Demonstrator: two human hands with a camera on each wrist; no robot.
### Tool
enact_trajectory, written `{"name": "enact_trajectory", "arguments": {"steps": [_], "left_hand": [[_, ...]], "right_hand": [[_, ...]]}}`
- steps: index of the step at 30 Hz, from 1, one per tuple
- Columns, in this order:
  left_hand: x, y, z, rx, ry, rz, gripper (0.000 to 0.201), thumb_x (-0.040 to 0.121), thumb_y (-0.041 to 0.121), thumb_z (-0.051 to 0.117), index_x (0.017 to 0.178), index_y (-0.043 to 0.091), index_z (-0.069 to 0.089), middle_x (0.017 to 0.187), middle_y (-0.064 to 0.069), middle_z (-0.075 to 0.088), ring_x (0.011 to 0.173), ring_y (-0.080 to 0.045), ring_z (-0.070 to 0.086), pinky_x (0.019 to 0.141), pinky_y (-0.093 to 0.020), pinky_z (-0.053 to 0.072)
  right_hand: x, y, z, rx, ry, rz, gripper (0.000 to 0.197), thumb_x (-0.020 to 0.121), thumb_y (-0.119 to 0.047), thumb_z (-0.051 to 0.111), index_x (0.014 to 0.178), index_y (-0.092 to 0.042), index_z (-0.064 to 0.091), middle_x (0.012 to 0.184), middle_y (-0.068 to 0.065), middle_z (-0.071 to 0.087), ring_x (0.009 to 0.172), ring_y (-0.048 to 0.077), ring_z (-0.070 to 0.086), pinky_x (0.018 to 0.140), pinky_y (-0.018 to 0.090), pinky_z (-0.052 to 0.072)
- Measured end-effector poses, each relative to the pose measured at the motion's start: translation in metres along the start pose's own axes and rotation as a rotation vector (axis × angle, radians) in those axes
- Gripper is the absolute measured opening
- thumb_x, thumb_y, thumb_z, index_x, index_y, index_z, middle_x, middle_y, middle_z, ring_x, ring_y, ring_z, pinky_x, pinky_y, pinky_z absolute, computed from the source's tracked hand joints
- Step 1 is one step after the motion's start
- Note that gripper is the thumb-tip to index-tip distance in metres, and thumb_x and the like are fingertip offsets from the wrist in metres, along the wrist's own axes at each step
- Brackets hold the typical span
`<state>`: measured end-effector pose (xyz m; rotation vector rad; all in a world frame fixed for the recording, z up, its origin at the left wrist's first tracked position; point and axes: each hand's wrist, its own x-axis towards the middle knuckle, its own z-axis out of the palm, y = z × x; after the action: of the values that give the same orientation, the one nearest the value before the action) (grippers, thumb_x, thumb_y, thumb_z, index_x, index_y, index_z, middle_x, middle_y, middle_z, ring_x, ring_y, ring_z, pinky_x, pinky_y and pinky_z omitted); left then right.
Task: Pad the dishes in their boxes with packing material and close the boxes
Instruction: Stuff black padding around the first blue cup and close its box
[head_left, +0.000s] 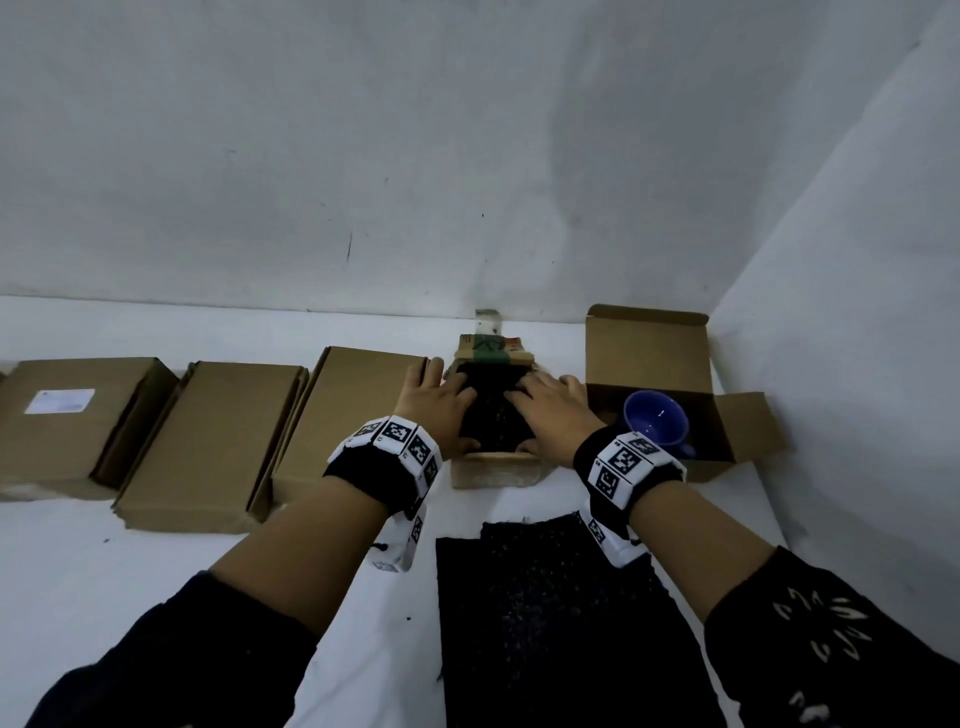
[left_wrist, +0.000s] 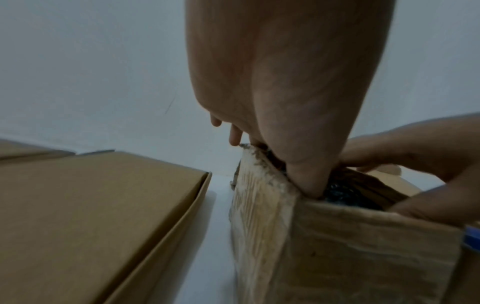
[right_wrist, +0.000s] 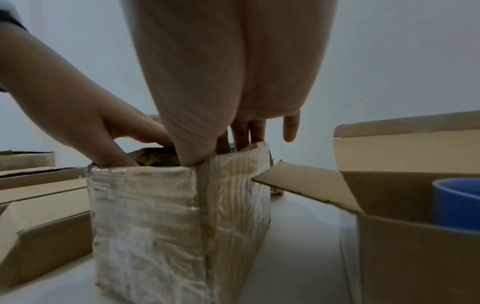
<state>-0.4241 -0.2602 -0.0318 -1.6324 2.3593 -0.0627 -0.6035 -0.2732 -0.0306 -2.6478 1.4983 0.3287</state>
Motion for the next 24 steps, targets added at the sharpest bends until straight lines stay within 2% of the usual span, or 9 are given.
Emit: {"name": "enact_trajectory", "arguments": {"steps": [3,6,9,12,16,19,21,24], "left_hand": [[0.003,-0.001,0.001,-0.136,-0.039,-0.023,0.069,0.079,0.059,0.058,0.131,0.017,0.040,0.141,-0.002,0.037,0.133,-0.031,0.026,0.110,-0.050,0.018],[-0.001,-0.009,0.009,-0.491,0.055,0.020,0.069,0.075,0.043,0.072,0.131,0.014,0.045,0.143,-0.006,0.034,0.130,-0.030,0.032,0.108,-0.040,0.029],[-0.015,-0.013,0.018,-0.862,0.255,-0.066,0.070,0.075,0.024,0.076,0.133,0.006,0.041,0.137,-0.011,0.034,0.117,-0.023,0.048,0.100,-0.029,0.038],[-0.021,-0.010,0.024,-1.034,0.220,-0.218,0.069,0.082,0.024,0.071,0.137,0.008,0.034,0.130,-0.010,0.044,0.104,-0.019,0.056,0.084,-0.022,0.040],[-0.017,-0.008,0.033,-1.279,0.170,-0.289,0.066,0.080,0.014,0.070,0.136,0.014,0.035,0.122,-0.013,0.054,0.097,-0.020,0.059,0.079,-0.029,0.051],[-0.017,-0.007,0.033,-1.344,0.156,-0.310,0.064,0.080,0.011,0.070,0.134,0.017,0.036,0.113,-0.010,0.055,0.094,-0.021,0.059,0.071,-0.032,0.055],[-0.016,-0.007,0.033,-1.344,0.146,-0.323,0.063,0.081,0.009,0.069,0.133,0.020,0.036,0.103,-0.007,0.055,0.090,-0.021,0.060,0.068,-0.034,0.056],[-0.016,-0.007,0.033,-1.357,0.122,-0.338,0.061,0.081,0.008,0.068,0.130,0.025,0.035,0.094,-0.002,0.055,0.087,-0.022,0.062,0.070,-0.041,0.059]], "right_hand": [[-0.002,-0.001,-0.001,0.083,-0.013,0.010,0.068,0.082,-0.033,0.065,0.141,-0.020,0.035,0.143,0.005,0.035,0.136,0.023,0.026,0.108,0.044,0.023],[0.000,-0.003,-0.010,0.270,0.055,0.001,0.063,0.083,-0.028,0.060,0.141,-0.022,0.035,0.142,0.003,0.036,0.135,0.022,0.028,0.107,0.042,0.021],[0.015,-0.014,-0.015,0.442,0.049,-0.029,0.074,0.084,-0.042,0.061,0.146,-0.021,0.026,0.149,0.003,0.029,0.139,0.023,0.024,0.112,0.046,0.024],[0.032,-0.025,-0.010,0.504,-0.079,-0.010,0.083,0.085,-0.052,0.059,0.149,-0.018,0.019,0.153,0.005,0.022,0.141,0.026,0.020,0.112,0.051,0.026],[0.039,-0.026,-0.006,0.407,-0.209,-0.017,0.075,0.091,-0.053,0.047,0.150,-0.020,0.016,0.155,0.003,0.018,0.142,0.027,0.018,0.112,0.050,0.024],[0.036,-0.018,-0.014,0.447,-0.264,-0.079,0.071,0.094,-0.044,0.050,0.150,-0.014,0.019,0.155,0.005,0.018,0.142,0.026,0.018,0.115,0.040,0.021],[0.031,-0.013,-0.021,0.425,-0.203,-0.075,0.067,0.089,-0.038,0.060,0.146,-0.015,0.031,0.150,0.007,0.025,0.139,0.026,0.023,0.114,0.037,0.024],[0.018,-0.011,-0.018,0.261,-0.081,0.013,0.069,0.078,-0.041,0.071,0.137,-0.022,0.041,0.134,0.008,0.036,0.125,0.027,0.034,0.104,0.041,0.036]]}}
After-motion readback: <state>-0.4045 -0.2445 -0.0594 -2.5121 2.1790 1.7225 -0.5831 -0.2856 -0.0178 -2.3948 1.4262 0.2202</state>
